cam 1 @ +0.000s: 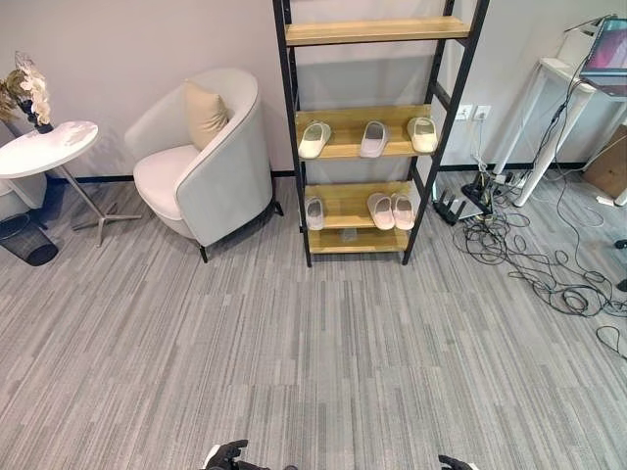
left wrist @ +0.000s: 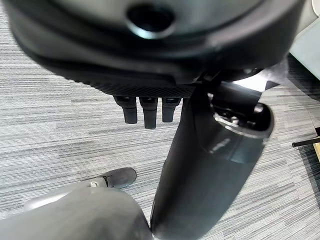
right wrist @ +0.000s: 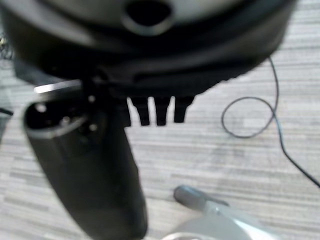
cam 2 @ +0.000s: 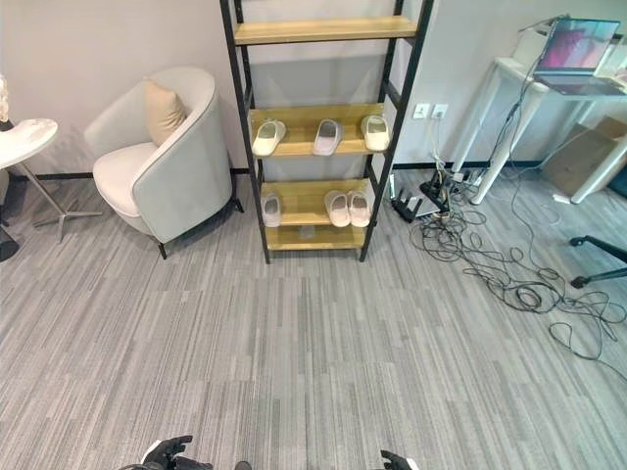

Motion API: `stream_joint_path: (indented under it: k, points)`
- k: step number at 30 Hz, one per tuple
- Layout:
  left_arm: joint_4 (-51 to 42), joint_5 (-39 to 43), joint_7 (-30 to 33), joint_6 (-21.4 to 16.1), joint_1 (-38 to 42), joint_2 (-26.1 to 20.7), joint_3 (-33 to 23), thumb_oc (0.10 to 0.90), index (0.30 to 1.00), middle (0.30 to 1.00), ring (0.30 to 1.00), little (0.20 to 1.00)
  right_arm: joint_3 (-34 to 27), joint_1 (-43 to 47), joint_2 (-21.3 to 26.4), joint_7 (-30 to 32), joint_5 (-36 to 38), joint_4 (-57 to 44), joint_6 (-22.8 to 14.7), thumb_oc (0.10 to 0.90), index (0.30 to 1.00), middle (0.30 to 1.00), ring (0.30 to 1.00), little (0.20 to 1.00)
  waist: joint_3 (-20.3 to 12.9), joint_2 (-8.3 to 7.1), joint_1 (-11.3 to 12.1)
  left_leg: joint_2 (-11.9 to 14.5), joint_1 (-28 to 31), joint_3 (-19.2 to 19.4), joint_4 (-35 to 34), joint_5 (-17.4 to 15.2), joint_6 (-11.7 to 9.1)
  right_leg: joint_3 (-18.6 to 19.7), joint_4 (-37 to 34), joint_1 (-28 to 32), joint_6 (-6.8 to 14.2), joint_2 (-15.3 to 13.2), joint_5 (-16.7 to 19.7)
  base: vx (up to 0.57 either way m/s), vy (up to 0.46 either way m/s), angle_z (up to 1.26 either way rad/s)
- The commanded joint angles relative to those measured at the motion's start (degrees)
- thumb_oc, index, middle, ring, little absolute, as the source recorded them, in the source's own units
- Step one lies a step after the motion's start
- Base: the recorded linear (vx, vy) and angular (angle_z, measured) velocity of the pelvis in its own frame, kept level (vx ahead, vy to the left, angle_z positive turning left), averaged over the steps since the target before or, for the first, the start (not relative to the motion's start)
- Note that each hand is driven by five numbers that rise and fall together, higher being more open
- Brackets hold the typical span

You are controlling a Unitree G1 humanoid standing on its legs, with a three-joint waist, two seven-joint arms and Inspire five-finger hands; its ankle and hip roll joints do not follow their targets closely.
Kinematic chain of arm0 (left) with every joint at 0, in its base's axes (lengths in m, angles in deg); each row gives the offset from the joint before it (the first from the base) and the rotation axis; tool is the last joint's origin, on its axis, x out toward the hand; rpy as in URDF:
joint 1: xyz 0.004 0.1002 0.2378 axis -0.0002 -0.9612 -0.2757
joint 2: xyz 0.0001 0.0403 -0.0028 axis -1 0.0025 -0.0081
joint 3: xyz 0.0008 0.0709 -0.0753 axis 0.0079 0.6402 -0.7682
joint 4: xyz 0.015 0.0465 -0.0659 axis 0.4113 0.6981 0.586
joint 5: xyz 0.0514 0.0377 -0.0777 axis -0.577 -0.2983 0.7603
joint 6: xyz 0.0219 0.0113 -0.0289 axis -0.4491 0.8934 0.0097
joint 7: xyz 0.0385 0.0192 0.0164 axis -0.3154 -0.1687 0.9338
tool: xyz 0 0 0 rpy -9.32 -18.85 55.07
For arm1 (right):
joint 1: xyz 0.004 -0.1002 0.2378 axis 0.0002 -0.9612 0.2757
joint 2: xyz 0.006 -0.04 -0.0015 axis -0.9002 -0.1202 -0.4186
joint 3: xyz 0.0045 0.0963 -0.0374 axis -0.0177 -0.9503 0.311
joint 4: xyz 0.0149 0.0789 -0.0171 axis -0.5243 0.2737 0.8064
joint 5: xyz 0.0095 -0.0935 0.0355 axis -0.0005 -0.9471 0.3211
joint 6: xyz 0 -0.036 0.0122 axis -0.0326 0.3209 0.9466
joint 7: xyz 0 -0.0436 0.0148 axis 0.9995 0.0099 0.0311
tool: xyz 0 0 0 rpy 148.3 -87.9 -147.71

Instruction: Arrange the slippers neatly on the shoe rack.

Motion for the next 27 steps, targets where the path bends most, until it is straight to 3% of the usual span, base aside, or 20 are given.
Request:
stream_joint_path:
  k: [1, 17, 21, 22, 24, 27]
  points:
    - [2.11, 0.21, 1.56, -1.01, 3.42, -0.12, -1.24, 0.8, 0.9, 0.9, 0.9, 0.9, 0.03, 2.92, 0.53, 1.9, -0.49, 1.7, -1.43, 0.8, 0.9, 0.9, 0.9, 0.9, 1.09, -3.26, 1.41, -4.15, 1.05, -0.79, 0.12, -6.51, 1.67, 6.14, 0.27, -0.91, 3.83, -2.04, -3.18, 0.0, 0.0, 0.0]
    - [1.04, 3.6, 1.23, -1.47, 3.29, 0.08, -0.89, 0.8, 0.9, 0.9, 0.9, 0.9, -0.56, 2.5, 0.35, 1.61, 1.13, 1.21, -1.44, 0.8, 0.9, 0.9, 0.9, 0.9, 2.12, -2.95, 0.81, -3.0, 1.33, -0.86, 0.45, -6.09, 1.01, 6.42, 0.66, -1.1, 3.01, -1.24, -3.95, 0.01, -0.041, -0.04]
    - [0.63, 4.03, 1.28, -1.48, 3.75, 0.03, -0.54, 0.8, 0.9, 0.9, 0.9, 0.9, -0.82, 2.59, 0.16, 1.72, 1.91, 0.94, -1.59, 0.8, 0.9, 0.9, 0.9, 0.9, 3.15, -3.49, 0.69, -2.85, -1.11, -0.87, 5.0, -7.2, 0.53, 6.57, 1.35, -1.68, 2.62, -1.26, -4.22, -0.03, -0.051, 0.06]
    - [0.13, 3.94, 1.36, -1.63, 4.39, -0.04, 0.02, 0.8, 0.9, 0.9, 0.9, 0.9, -1.0, 2.81, 0.22, 2.0, 2.37, 0.74, -1.73, 0.8, 0.9, 0.9, 0.9, 0.9, 4.37, -3.98, 0.67, -3.01, -4.16, -0.3, 10.53, -8.21, -0.26, 6.67, 2.16, -2.26, 2.13, -1.36, -4.62, -0.05, -0.099, 0.21]
    - [-0.21, 3.79, 1.37, -1.71, 5.24, 0.01, 0.96, 0.8, 0.9, 0.9, 0.9, 0.9, -1.17, 3.42, 0.7, 2.22, 3.08, 0.47, -1.89, 0.8, 0.9, 0.9, 0.9, 0.9, 5.75, -4.69, 0.96, -3.2, -8.3, 0.32, 17.72, -7.25, -1.25, 6.45, 2.68, -2.18, 1.48, -1.88, -4.46, -0.02, -0.093, 0.25]
    - [-0.13, 3.58, 1.51, -1.77, 5.45, 0.03, 1.33, 0.8, 0.9, 0.9, 0.9, 0.9, -1.11, 3.5, 0.82, 2.47, 3.48, 0.2, -1.88, 0.8, 0.9, 0.9, 0.9, 0.9, 6.2, -4.95, 1.12, -3.23, -11.31, 0.07, 21.47, -6.11, -1.24, 6.3, 2.82, -2.09, 1.11, -2.03, -4.6, 0.05, -0.024, 0.07]
